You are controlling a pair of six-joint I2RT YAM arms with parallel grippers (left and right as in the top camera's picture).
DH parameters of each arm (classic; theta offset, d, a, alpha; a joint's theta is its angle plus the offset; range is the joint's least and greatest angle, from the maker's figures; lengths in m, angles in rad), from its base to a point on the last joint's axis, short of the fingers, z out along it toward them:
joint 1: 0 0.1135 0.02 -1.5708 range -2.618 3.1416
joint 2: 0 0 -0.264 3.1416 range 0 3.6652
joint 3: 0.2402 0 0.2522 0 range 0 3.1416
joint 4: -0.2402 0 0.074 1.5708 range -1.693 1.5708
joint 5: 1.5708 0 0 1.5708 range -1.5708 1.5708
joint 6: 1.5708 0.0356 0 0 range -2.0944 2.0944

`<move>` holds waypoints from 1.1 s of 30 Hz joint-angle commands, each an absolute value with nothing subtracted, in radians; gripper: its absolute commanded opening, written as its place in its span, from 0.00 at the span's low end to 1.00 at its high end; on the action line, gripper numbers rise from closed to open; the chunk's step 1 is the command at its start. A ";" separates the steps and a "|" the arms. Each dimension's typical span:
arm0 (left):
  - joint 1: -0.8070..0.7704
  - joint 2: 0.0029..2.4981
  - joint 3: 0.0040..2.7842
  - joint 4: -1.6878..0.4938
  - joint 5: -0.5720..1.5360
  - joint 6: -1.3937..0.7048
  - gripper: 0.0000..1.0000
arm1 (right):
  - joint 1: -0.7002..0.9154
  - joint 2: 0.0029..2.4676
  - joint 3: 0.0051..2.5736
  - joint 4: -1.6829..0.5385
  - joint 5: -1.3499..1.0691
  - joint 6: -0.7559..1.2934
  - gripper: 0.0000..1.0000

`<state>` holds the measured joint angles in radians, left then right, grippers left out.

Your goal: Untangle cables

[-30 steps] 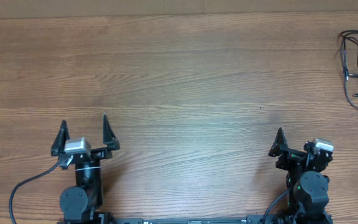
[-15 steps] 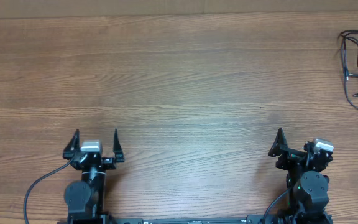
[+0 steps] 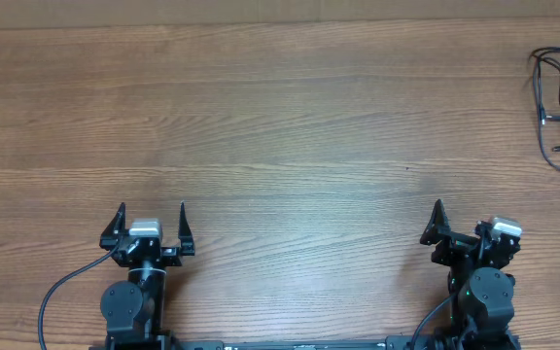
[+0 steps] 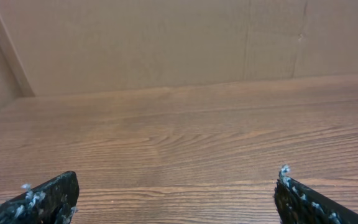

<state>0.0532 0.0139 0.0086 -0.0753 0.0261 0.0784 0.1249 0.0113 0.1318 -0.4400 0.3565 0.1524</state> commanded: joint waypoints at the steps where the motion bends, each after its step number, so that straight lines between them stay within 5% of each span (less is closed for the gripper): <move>1: 0.059 0.004 0.005 -0.078 0.027 0.090 1.00 | 0.128 0.007 0.131 -0.456 0.373 0.148 1.00; 24: 0.059 0.004 0.005 -0.078 0.027 0.090 1.00 | 0.128 0.007 0.131 -0.449 0.344 0.149 1.00; 33: 0.059 0.004 0.005 -0.078 0.027 0.090 1.00 | 0.128 0.007 0.130 -0.114 0.180 0.148 1.00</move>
<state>0.0532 0.0139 0.0086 -0.0753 0.0261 0.0788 0.1249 0.0120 0.1261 -0.1261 0.2653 0.1524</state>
